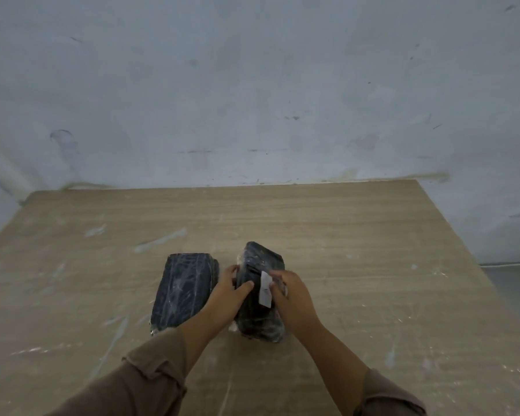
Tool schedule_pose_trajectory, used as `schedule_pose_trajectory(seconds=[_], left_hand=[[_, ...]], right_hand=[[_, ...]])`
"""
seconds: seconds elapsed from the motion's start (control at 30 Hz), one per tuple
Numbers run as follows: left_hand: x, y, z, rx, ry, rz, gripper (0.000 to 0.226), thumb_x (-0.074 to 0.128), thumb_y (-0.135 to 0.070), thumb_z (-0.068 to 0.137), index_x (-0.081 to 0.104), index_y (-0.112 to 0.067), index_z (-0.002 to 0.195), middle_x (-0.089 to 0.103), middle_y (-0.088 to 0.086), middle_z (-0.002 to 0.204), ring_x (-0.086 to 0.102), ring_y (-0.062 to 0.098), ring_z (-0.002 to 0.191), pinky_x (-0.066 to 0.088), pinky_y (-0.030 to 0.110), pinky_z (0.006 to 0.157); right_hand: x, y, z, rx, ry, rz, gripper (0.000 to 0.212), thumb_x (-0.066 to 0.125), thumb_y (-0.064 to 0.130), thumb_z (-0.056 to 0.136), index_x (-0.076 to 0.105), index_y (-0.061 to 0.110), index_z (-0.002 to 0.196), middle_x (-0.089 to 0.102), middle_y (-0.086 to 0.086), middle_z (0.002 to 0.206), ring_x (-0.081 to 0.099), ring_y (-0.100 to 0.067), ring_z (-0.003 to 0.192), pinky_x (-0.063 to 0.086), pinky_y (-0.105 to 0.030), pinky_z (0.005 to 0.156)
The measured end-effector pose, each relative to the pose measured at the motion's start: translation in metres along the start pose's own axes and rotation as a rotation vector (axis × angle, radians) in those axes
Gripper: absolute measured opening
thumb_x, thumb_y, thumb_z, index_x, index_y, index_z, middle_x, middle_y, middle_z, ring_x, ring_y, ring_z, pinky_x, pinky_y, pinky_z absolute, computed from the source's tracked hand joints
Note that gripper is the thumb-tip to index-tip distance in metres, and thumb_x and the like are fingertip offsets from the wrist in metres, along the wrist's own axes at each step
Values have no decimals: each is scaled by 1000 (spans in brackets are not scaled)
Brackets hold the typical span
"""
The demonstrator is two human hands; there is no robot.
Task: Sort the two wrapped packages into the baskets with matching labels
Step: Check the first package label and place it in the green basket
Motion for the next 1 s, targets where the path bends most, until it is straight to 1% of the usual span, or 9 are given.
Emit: schedule_pose_trajectory(seconds=[0.07,0.17,0.33,0.5,0.6,0.73,0.8,0.9,1.0], left_hand=[[-8,9,1,-10,-16,-58,55,49,-16,94,21,-17,142,47,2,132,54,15,103,51,24,80],[0,18,3,-45,53,-106,54,49,-17,94,23,-20,141,51,-2,117,56,3,86,51,12,58],[24,22,14,8,-7,175,42,51,-20,92,40,-15,133,51,12,130,53,25,113,47,38,95],[22,28,23,14,-63,280,49,59,-28,88,43,-12,132,55,12,128,54,25,111,48,39,94],[17,28,16,40,-183,460,63,57,-36,87,30,-15,140,38,10,143,37,28,130,34,38,105],[30,20,-14,367,-183,761,54,44,-35,93,26,-22,142,18,1,154,13,19,143,9,37,118],[43,25,-28,440,-95,884,52,35,-34,95,19,-26,144,2,-4,158,1,13,145,-11,35,116],[54,32,-35,423,-10,1034,54,27,-36,97,7,-28,147,-9,-5,158,-8,10,145,-20,34,110],[56,37,-30,340,50,1128,58,20,-45,97,-3,-27,147,-13,-4,158,-19,9,141,-24,38,107]], right_hand=[[8,-9,0,12,13,-96,26,47,14,93,57,12,116,58,-11,119,51,-25,110,39,-26,89],[11,-21,-3,5,14,-204,33,47,17,92,51,14,125,47,-9,135,39,-25,126,33,-29,103],[1,-39,-12,-75,-15,-444,41,43,27,95,41,23,136,34,-4,150,24,-22,140,28,-37,111],[1,-50,-20,-103,6,-413,43,38,34,96,33,31,139,23,5,155,10,-15,145,20,-36,116],[3,-51,-20,-83,-8,-416,41,39,34,96,36,32,137,26,6,153,13,-16,144,20,-45,116],[-11,-43,2,-81,-114,-394,29,42,30,95,54,28,121,47,3,138,34,-20,134,17,-48,108],[-12,-35,23,-112,0,-367,31,38,29,97,50,29,126,42,4,143,24,-19,140,10,-48,112],[-3,-33,46,-186,284,-490,38,31,33,99,37,39,135,26,8,154,7,-19,145,-5,-56,113],[-11,-41,53,-145,260,-624,38,27,38,98,31,47,135,29,8,152,20,-21,141,-5,-62,110]])
Point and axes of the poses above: each hand's wrist, its own z-axis towards the middle knuckle, its own x-axis out of the palm, y = z × x, the point moved 4 cm from there along z, towards the middle knuckle
